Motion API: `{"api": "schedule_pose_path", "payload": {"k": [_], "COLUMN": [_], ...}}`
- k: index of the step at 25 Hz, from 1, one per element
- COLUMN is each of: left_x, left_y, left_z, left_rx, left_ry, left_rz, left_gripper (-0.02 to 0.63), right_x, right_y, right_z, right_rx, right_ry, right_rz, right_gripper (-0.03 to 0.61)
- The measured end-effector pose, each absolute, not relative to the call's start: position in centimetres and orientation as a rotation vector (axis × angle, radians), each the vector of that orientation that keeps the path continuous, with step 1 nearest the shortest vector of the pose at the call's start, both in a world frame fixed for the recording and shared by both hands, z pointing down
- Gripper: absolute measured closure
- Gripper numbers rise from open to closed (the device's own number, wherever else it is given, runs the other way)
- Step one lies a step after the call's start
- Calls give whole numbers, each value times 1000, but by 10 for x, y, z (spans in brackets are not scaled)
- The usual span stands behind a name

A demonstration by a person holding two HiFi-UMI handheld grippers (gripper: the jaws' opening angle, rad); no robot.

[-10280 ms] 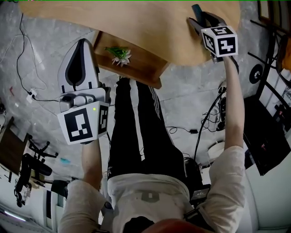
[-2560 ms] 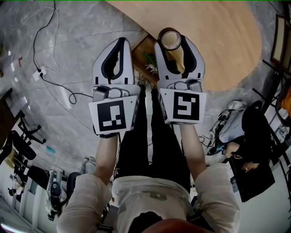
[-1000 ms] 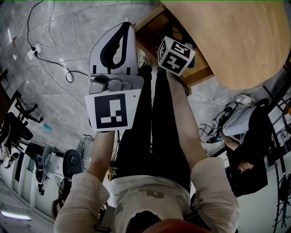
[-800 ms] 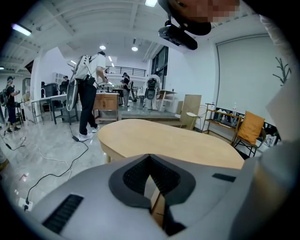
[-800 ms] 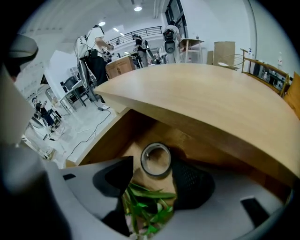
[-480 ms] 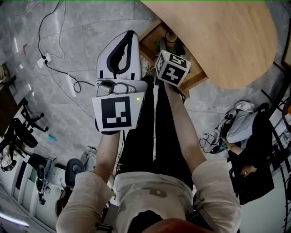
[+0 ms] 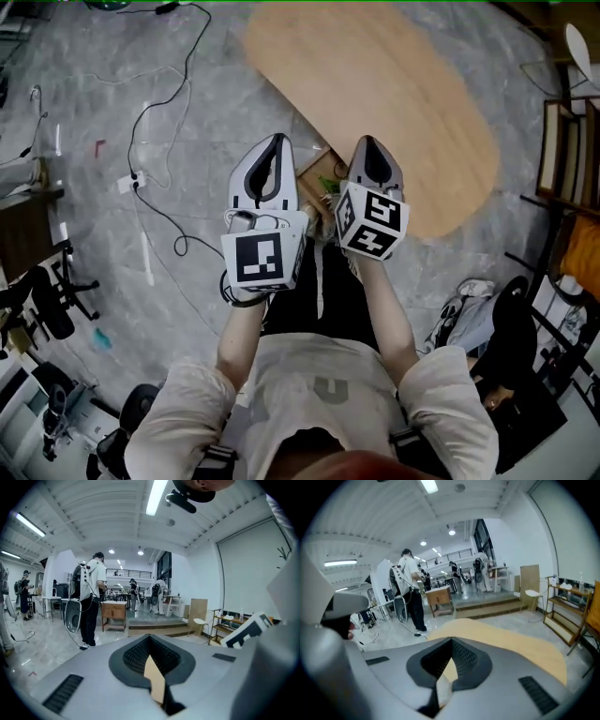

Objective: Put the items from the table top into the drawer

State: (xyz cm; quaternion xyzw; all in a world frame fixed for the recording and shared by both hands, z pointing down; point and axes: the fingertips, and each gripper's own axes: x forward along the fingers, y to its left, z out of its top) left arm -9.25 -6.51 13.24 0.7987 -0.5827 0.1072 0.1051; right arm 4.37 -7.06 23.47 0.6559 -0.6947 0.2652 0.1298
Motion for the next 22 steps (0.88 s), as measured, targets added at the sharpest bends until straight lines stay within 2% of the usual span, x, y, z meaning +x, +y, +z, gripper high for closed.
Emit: {"api": "schedule_pose_path", "payload": {"k": [5,9,13,22], "left_x": [-85,-76,-82,-91], "left_y": [-46,-11,17,31], "left_z": [42,-11,-39,-20], "left_rx": [2358,2409,2487,2444], "left_ry": [-1769,-1754,-1748,-1762], "left_rz": [252,169,195,236], "left_gripper": [606,606,606,606], "right_x": [51,44,26,19], "right_y": [-54,-6,28,28], "right_z": [71,7,-5,1], "right_rx": [1925,1857,1780,1700], "right_ry": [-2244,-2314,-2354,-2395], "right_rz": [478,269,187,193], "right_gripper": [572,572,572,574]}}
